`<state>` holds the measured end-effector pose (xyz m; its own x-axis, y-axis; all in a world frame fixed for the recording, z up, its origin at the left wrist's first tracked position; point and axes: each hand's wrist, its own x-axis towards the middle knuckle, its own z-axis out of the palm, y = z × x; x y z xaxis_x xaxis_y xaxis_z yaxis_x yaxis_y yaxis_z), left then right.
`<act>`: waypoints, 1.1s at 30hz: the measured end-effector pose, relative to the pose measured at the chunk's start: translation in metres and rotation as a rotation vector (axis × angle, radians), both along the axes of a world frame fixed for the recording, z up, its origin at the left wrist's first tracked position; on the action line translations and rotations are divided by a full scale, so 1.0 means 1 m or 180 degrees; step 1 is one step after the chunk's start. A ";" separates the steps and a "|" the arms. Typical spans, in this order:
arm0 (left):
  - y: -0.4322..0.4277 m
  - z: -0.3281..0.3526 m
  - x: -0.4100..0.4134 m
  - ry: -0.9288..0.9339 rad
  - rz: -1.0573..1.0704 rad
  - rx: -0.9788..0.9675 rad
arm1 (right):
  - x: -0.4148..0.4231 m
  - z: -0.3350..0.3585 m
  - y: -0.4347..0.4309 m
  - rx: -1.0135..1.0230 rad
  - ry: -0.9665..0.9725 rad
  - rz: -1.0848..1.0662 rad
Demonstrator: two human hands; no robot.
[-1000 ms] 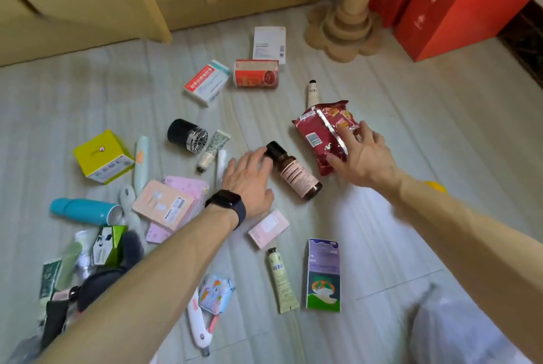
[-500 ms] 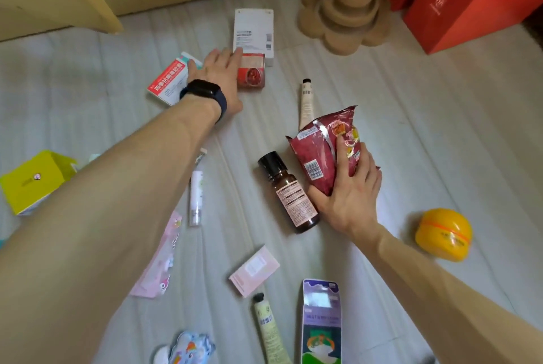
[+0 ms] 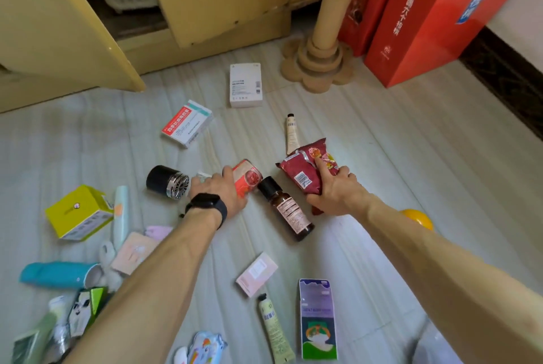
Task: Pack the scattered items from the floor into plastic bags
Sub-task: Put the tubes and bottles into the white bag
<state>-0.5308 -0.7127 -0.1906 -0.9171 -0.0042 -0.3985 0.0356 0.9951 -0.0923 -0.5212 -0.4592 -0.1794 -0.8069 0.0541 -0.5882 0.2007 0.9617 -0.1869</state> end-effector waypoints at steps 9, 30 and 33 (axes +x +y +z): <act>-0.018 0.059 0.135 -0.0235 0.0101 -0.0113 | 0.139 0.124 0.018 -0.1905 -0.0634 -0.0944; 0.178 0.318 0.385 0.1086 -0.2525 -0.0056 | 0.562 0.231 0.150 -0.2398 0.0234 -0.2851; 0.192 0.316 0.388 0.1121 -0.2591 -0.0144 | 0.554 0.227 0.169 -0.1653 0.0239 -0.2441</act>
<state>-0.1424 -0.5204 0.1257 -0.7119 0.6940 -0.1079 0.6928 0.6687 -0.2700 0.0331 -0.2907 0.0472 -0.6963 0.3330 -0.6358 0.7170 0.3630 -0.5951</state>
